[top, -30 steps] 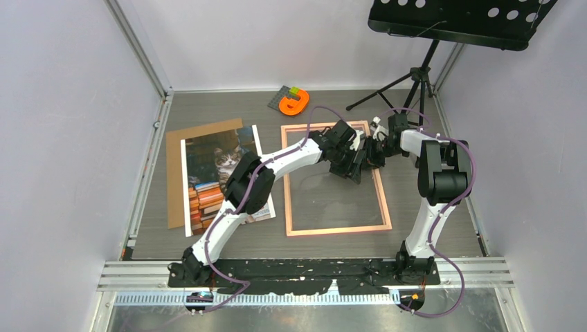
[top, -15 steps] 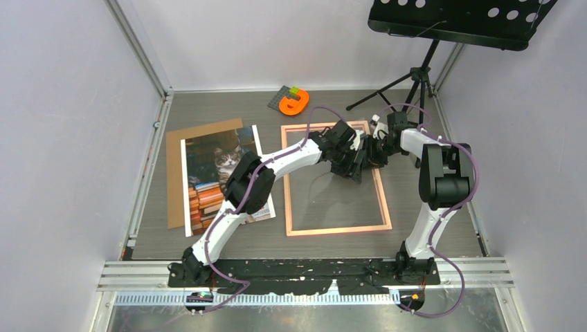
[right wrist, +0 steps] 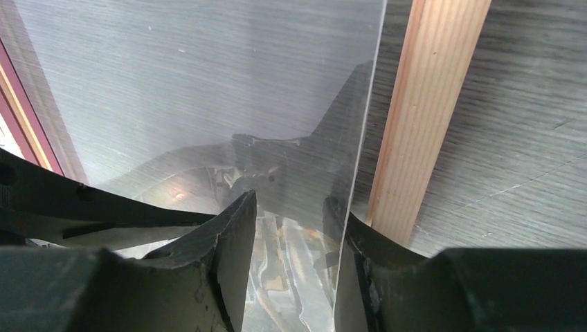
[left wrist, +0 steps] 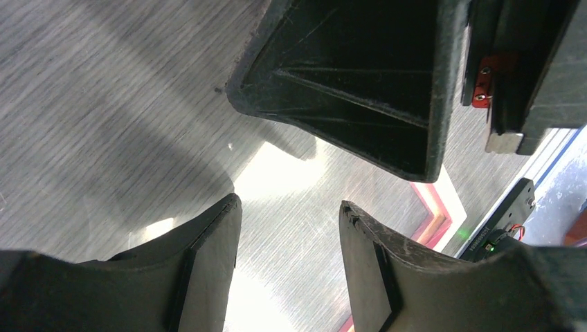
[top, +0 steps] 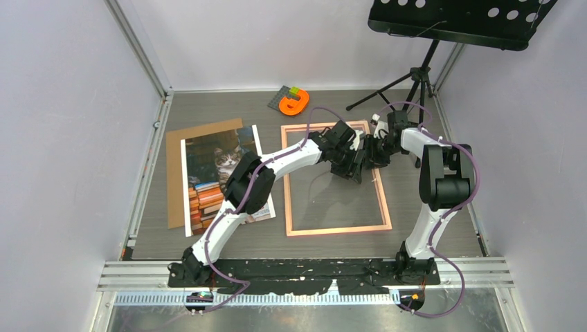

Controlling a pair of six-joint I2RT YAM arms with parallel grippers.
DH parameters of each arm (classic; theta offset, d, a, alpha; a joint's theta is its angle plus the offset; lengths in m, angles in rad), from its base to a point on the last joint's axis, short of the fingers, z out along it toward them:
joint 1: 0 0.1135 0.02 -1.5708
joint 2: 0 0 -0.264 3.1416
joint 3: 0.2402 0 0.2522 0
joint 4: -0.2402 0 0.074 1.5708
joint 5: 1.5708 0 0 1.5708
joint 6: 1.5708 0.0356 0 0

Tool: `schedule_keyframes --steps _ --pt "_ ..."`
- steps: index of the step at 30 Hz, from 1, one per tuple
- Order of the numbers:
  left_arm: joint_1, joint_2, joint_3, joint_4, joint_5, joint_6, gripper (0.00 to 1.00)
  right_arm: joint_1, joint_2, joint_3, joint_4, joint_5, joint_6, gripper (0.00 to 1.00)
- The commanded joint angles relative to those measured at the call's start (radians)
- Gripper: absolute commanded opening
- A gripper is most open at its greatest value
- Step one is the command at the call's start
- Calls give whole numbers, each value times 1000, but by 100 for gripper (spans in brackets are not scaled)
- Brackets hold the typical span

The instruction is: Put the photo into the frame

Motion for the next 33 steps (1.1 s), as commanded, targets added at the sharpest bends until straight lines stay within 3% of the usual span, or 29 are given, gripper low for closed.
schedule_keyframes --steps 1,18,22,27,33 --pt "2 6 -19 -7 0 -7 56 26 -37 49 -1 27 -23 46" --pt "2 -5 -15 -18 -7 -2 57 30 -19 53 -3 8 -40 42" --pt "4 -75 -18 -48 -37 36 60 25 -15 44 12 -17 -43 31" --pt "36 -224 -86 -88 -71 92 63 10 -7 43 20 -72 -31 10" --pt "135 -416 -234 -162 -138 169 67 8 -16 43 21 -125 -30 6"
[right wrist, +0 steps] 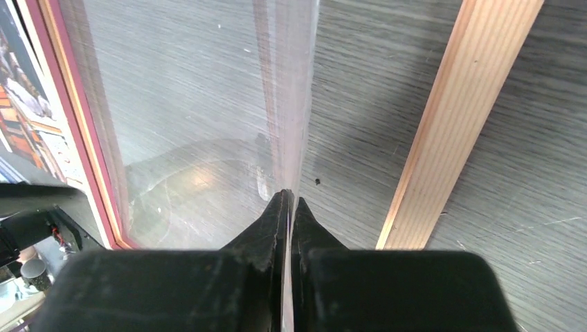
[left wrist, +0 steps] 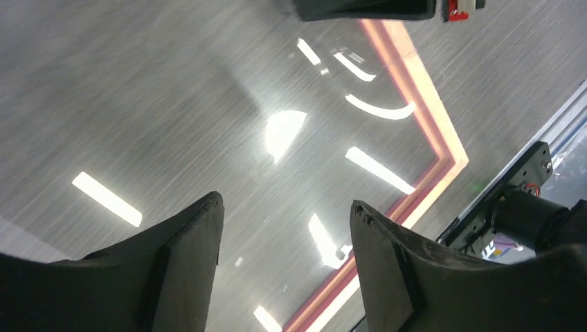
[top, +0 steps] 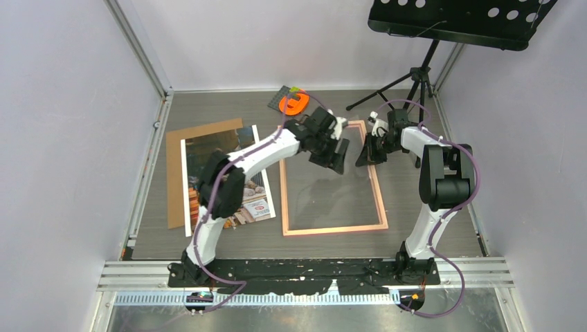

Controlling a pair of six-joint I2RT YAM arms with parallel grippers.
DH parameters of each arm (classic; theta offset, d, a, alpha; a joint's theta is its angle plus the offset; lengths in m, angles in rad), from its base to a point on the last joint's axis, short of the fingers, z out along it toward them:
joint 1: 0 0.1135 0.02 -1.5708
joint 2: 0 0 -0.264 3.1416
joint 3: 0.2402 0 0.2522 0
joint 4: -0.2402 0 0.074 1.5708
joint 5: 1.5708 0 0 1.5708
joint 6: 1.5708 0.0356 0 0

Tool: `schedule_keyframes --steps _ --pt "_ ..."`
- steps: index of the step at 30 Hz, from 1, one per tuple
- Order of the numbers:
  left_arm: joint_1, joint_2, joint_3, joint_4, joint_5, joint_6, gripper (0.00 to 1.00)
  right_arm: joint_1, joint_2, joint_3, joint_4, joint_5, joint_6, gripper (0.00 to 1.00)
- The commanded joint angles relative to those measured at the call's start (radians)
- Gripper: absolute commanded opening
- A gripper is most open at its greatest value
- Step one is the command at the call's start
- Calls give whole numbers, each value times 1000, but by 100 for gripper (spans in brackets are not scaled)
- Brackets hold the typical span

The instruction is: Put the photo into the frame

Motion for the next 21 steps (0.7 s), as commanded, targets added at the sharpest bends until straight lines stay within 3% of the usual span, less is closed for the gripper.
schedule_keyframes --steps 1,8,21 --pt "96 -219 -123 -53 -107 95 68 4 -18 26 27 -28 6 6" --pt "255 -326 -383 -29 -225 140 68 4 -44 12 38 -147 75 6" --pt "322 -228 -437 -26 -177 160 52 -40 -78 -36 116 -315 206 6"
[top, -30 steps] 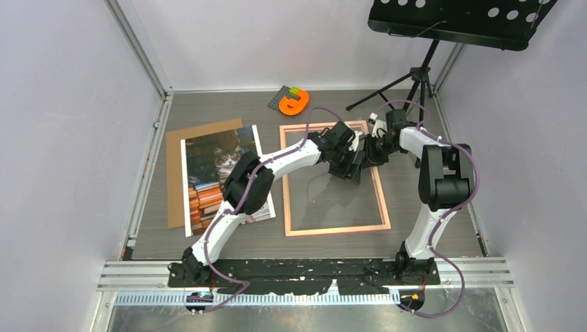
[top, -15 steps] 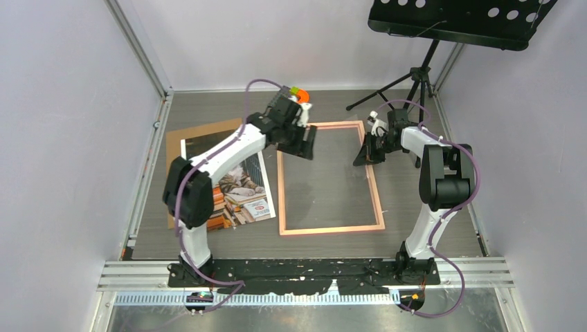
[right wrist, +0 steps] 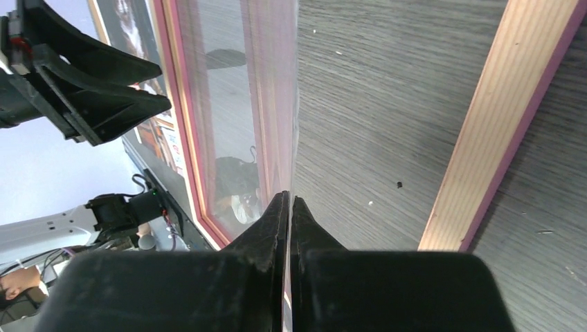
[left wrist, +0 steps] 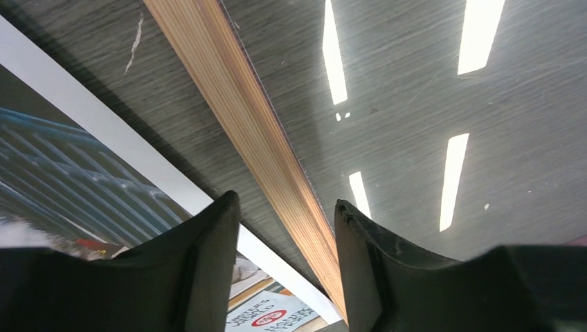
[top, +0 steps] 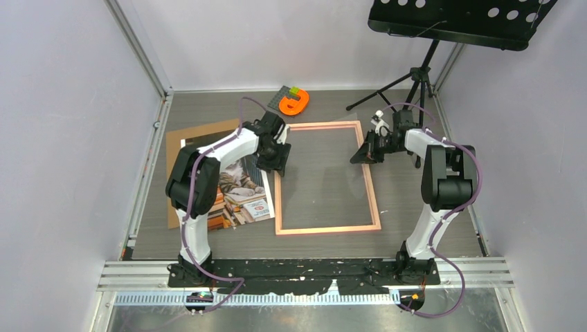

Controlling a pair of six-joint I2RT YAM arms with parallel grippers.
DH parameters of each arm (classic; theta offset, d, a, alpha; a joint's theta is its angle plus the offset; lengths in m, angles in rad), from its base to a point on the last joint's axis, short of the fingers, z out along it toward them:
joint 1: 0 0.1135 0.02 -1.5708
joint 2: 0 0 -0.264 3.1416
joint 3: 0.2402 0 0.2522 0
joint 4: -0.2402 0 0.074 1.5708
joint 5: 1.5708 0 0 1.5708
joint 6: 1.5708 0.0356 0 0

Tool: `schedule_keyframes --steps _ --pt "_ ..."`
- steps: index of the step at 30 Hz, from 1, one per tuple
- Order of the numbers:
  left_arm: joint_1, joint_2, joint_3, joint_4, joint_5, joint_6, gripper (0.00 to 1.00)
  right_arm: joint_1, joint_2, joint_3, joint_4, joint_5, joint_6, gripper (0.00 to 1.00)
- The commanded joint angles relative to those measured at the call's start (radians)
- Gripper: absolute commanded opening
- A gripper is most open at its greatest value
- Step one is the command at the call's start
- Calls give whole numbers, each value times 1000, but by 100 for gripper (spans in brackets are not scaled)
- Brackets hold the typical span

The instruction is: Put the photo into the frame

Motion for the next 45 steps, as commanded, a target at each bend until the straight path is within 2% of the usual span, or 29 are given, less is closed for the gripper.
schedule_keyframes --steps 1,7,14,26,39,45 --pt "12 -1 -3 30 32 14 49 -3 -73 -10 58 -68 58 6" --pt "32 9 -31 66 136 12 40 -15 -80 -36 104 -112 104 6" --pt "51 23 -39 83 168 12 38 -19 -101 -57 137 -136 135 6" --pt "65 17 -77 149 324 25 31 -42 -120 -93 222 -213 235 6" --pt "65 22 -83 173 352 47 31 -47 -128 -127 285 -276 307 6" --pt "72 15 -93 184 373 61 39 -57 -142 -138 304 -298 322 6"
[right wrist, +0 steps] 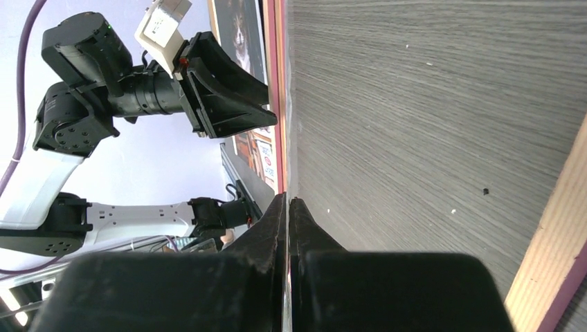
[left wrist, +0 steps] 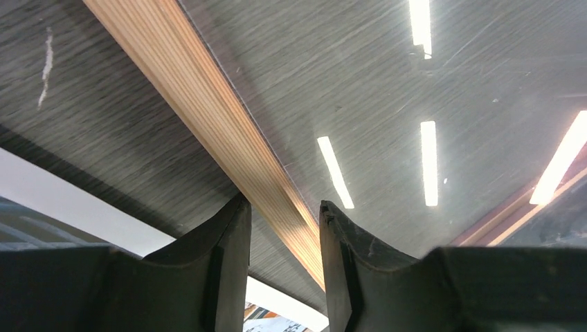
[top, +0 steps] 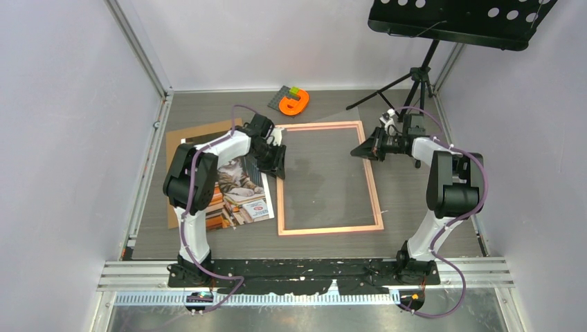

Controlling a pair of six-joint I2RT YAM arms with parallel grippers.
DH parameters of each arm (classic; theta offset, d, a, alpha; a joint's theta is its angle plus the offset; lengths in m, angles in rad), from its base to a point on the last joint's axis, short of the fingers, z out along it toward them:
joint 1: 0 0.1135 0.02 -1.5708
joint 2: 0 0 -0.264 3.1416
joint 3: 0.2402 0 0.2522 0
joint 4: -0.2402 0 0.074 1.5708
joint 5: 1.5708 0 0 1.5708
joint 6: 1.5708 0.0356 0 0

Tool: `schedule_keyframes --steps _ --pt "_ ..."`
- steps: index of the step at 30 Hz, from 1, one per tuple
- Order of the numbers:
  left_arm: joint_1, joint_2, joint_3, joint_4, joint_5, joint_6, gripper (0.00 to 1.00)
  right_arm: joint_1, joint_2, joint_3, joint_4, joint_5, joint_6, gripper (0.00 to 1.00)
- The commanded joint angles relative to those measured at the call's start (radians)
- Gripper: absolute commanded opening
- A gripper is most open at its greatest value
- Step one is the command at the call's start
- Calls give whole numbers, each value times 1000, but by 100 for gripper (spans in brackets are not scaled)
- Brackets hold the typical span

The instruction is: Put the photo into the frame

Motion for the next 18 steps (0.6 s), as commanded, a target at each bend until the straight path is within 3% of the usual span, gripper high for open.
schedule_keyframes --steps 1,6,14,18 --pt "-3 -8 -9 66 94 26 41 4 -62 -7 39 -64 33 6" --pt "8 -21 -19 77 117 34 42 4 -64 -20 65 -84 53 6" --pt "22 -14 -28 92 150 38 28 3 -76 -51 170 -120 148 6" --pt "25 -12 -31 96 153 43 27 3 -89 -63 202 -131 187 6"
